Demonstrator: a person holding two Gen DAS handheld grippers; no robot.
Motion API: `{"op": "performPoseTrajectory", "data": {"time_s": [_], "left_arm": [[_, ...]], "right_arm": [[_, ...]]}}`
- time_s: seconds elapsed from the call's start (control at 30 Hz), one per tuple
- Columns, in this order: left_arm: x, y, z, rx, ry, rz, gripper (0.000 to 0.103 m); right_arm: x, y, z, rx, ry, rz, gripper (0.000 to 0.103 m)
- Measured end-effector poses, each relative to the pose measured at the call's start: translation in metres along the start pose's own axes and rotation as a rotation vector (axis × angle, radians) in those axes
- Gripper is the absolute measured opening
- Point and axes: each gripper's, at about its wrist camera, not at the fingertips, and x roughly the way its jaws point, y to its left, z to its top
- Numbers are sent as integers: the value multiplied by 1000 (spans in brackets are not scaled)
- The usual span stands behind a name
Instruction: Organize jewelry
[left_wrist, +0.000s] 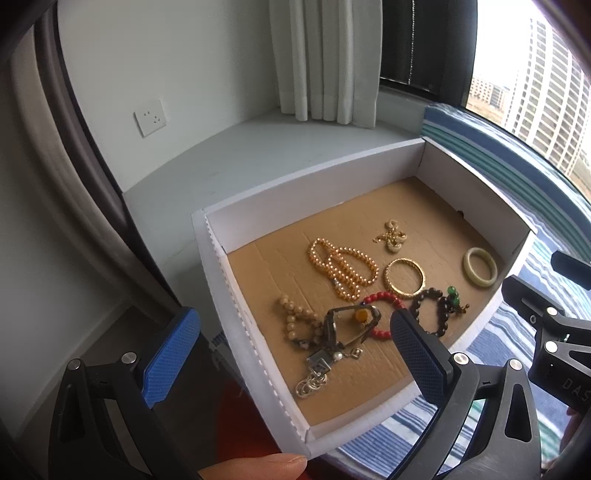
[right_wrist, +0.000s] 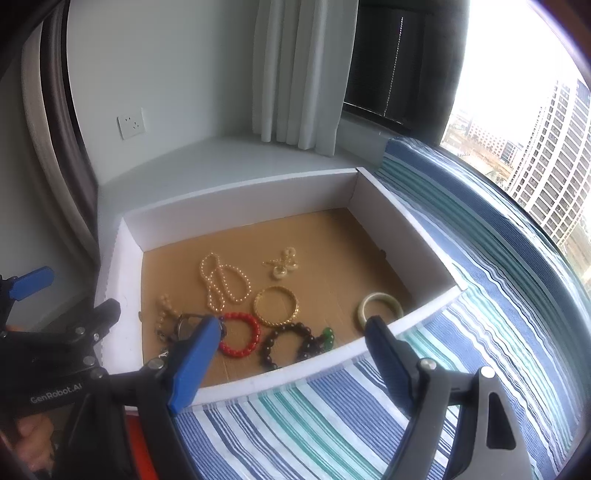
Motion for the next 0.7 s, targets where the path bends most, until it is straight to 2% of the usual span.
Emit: {"op": "performPoseTrajectory", "data": {"time_s": [0.7], "left_arm": [[2,1,0,-1,13,-26,102]], "right_arm": [[5,3,2,9,21,2,82]]}}
